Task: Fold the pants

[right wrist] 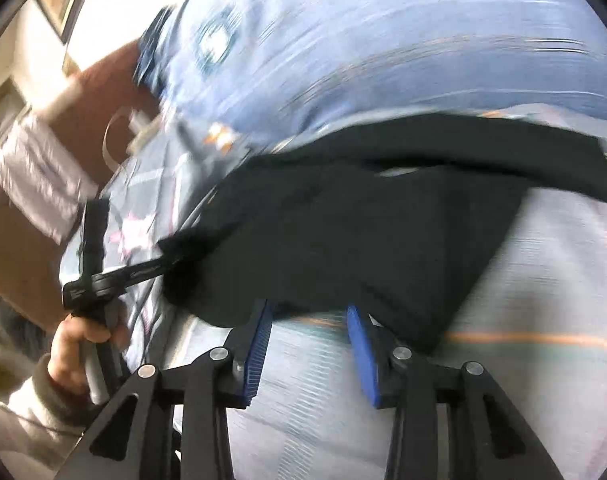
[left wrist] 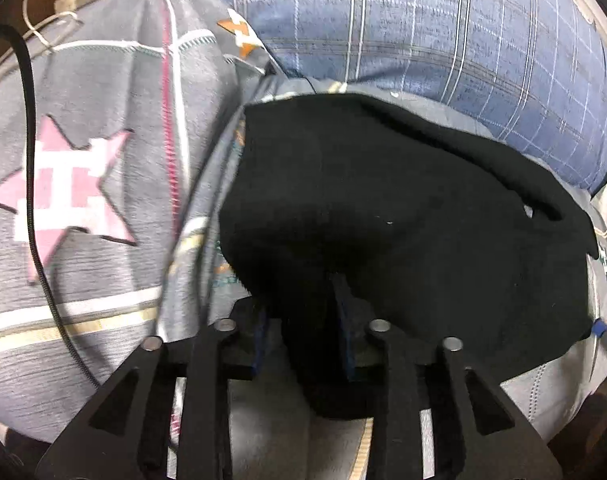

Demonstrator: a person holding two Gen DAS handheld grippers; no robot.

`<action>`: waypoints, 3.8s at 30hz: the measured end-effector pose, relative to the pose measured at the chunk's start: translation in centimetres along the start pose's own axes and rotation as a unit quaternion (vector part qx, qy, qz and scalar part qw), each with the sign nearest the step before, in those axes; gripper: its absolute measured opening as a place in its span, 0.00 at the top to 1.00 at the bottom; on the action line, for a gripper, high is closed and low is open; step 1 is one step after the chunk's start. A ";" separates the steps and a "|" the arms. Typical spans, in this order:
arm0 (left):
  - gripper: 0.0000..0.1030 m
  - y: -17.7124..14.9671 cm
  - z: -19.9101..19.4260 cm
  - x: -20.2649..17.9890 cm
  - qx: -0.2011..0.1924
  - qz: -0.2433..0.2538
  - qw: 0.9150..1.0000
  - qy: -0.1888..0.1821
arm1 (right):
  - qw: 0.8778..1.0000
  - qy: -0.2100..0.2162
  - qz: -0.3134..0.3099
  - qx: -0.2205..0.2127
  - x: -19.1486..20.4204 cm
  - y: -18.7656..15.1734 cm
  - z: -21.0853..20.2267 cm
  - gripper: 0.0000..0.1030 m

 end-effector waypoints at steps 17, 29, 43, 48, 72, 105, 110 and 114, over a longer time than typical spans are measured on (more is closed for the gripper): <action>0.48 0.7 -3.9 -1.6 -0.048 -0.015 0.999 -0.013 | 0.990 -0.092 0.097 -0.052 -12.0 7.6 5.2 0.89; 0.48 -0.3 -4.9 0.9 -0.057 -0.039 0.998 -0.004 | 0.968 -0.177 0.099 -0.146 -11.1 1.2 -11.9 0.96; 0.48 -1.6 -6.4 2.4 -0.052 -0.047 0.998 0.002 | 0.928 -0.340 0.111 -0.109 -12.0 -0.3 -12.6 0.63; 0.45 -1.4 -6.6 0.4 -0.059 -0.023 0.998 -0.030 | 0.929 -0.347 0.093 -0.095 -13.4 1.8 -11.2 0.56; 0.37 -1.0 -2.1 0.4 0.008 -0.017 0.999 -0.027 | 0.994 -0.109 -0.003 0.010 -4.0 1.7 -0.9 0.73; 0.30 16.6 10.8 -2.1 0.124 -0.183 0.972 -0.082 | 0.919 -0.029 -0.369 0.136 4.2 14.0 16.8 0.49; 0.31 16.6 12.0 -3.9 0.123 -0.158 0.977 -0.074 | 0.926 -0.019 -0.353 0.135 3.8 14.1 17.1 0.62; 0.83 16.4 11.7 -4.0 0.106 -0.134 0.980 -0.098 | 0.926 -0.031 -0.357 0.121 4.5 13.7 15.7 0.92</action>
Point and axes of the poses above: each gripper's, at about its wrist camera, not at the fingertips, and z roughly the way its jaws point, x to its left, y to its top, the point moved 1 cm from there along z, roughly the way its jaws point, and after that the axes turned 3 degrees about y, right-handed, at the moved point
